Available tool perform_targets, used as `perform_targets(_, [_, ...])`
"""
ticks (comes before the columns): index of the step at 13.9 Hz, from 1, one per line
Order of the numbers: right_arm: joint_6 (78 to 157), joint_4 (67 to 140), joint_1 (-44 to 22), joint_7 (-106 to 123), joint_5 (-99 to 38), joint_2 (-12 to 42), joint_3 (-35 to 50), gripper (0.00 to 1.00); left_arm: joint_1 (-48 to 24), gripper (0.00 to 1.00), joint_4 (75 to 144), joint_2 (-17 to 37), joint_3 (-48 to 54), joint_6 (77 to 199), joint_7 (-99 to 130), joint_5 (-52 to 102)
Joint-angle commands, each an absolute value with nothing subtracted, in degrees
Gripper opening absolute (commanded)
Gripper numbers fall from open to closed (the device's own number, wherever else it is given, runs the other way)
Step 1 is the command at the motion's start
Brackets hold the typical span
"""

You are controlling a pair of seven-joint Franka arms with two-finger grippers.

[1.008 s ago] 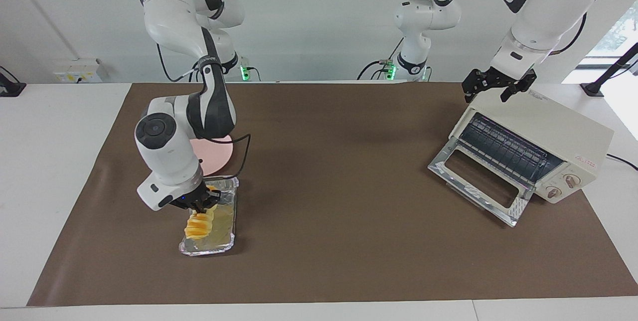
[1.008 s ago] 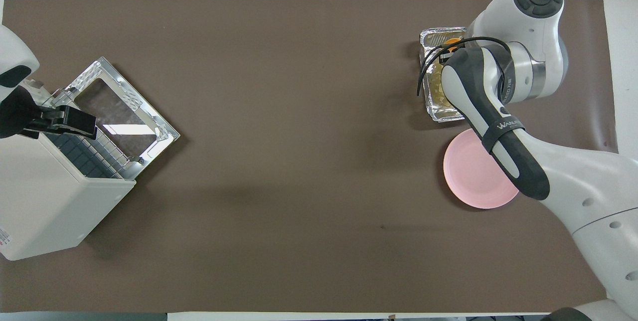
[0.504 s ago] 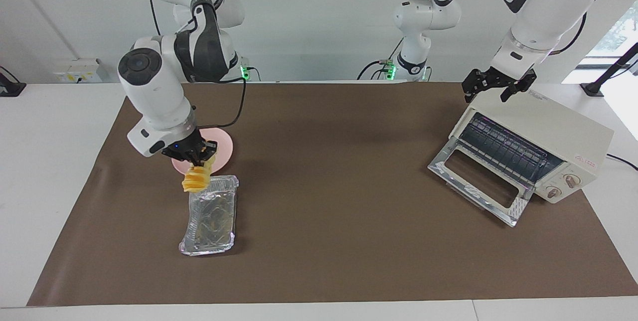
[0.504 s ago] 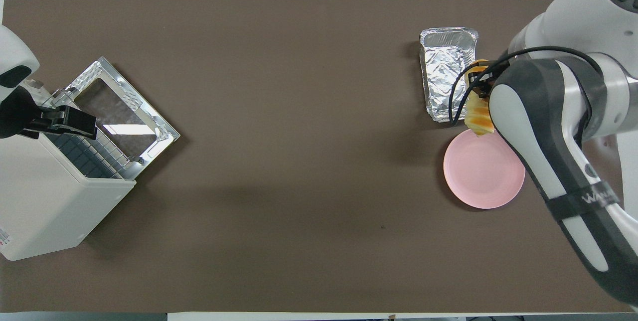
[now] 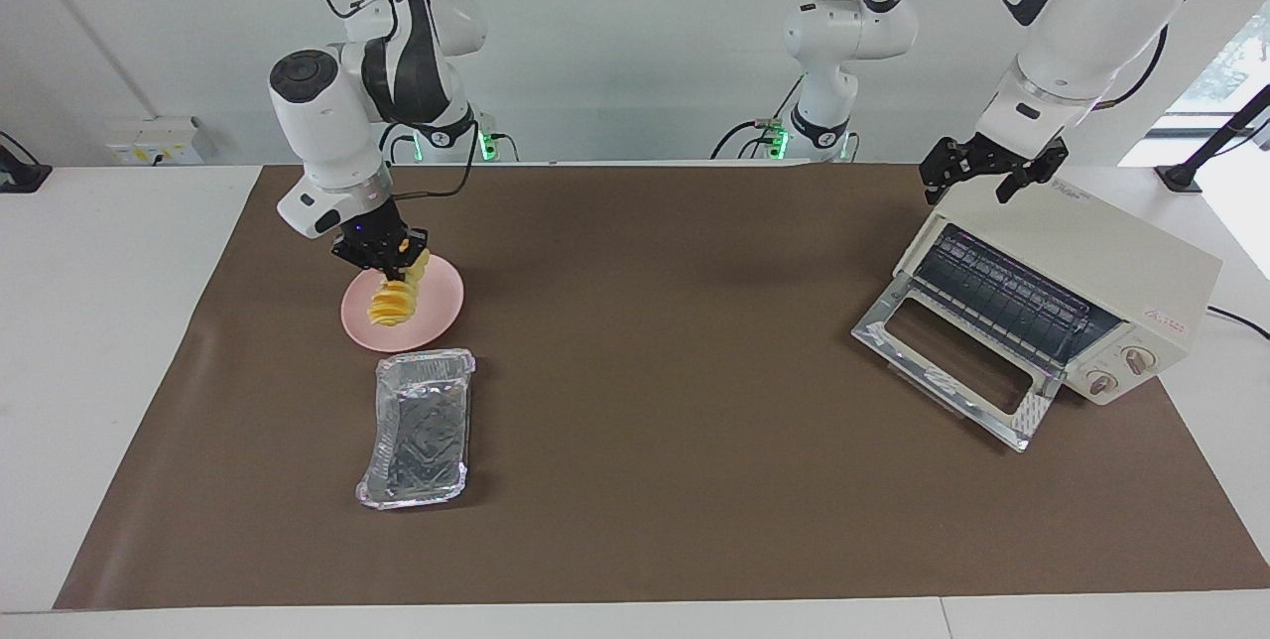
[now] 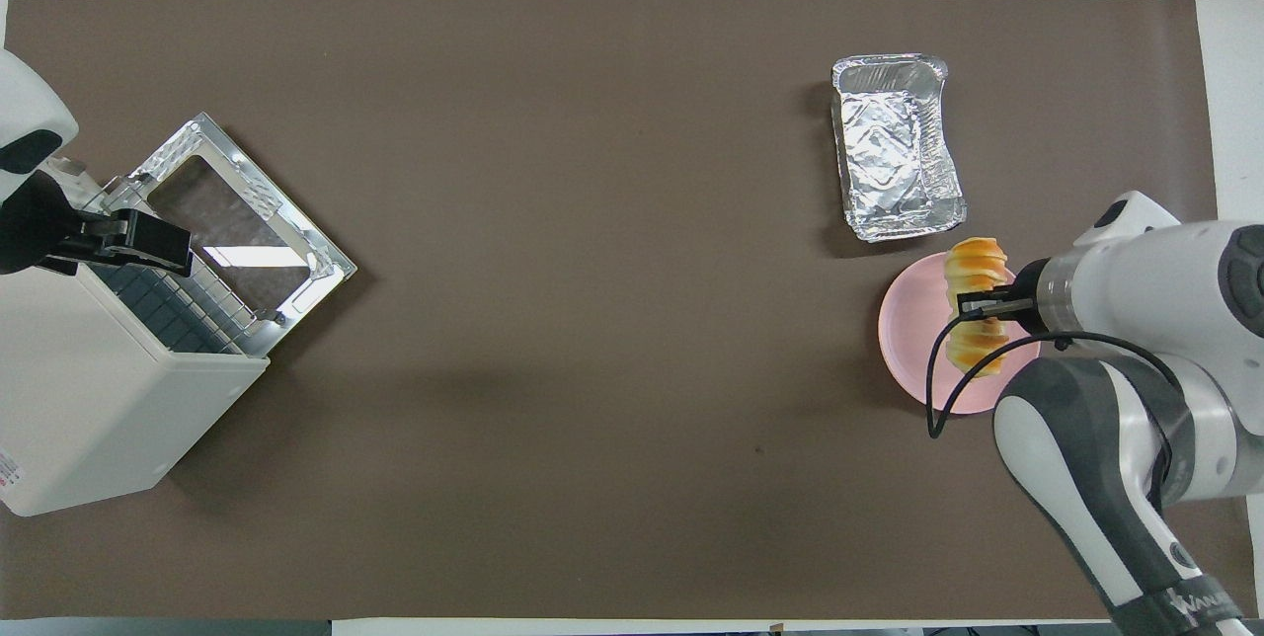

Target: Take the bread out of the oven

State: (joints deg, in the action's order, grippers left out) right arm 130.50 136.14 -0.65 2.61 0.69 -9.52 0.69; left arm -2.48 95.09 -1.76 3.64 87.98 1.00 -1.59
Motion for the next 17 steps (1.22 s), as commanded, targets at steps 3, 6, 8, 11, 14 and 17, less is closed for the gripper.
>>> perform_targets(3, [138.33, 140.71, 0.53, 5.28, -1.23, -8.97, 1.05, 0.00, -2.11, 1.00, 95.54, -2.81, 3.69, 88.07, 1.32, -0.79])
perform_targets(6, [144.02, 143.42, 0.26, 4.75, -1.32, -7.39, 1.14, 0.00, -2.11, 1.00, 95.54, -2.81, 3.60, 88.07, 1.32, -0.79])
perform_targets(8, [147.30, 145.54, 0.26, 4.75, -1.32, -7.03, 1.06, 0.00, -2.11, 1.00, 95.54, -2.81, 3.69, 88.07, 1.32, -0.79])
perform_targets(11, [147.13, 145.55, 0.18, 4.57, -1.32, -7.03, 1.14, 0.00, -2.11, 1.00, 95.54, -2.81, 3.60, 87.98, 1.32, -0.79])
perform_targets(14, [146.69, 145.46, 0.26, 2.29, -1.32, -7.03, 1.14, 0.99, -2.11, 1.00, 95.54, -2.81, 3.60, 88.07, 1.32, -0.79])
perform_targets(17, [143.19, 143.80, 0.26, 2.20, -1.32, -6.94, 1.06, 1.00, -2.11, 1.00, 95.54, -2.81, 3.60, 88.07, 1.32, -0.79])
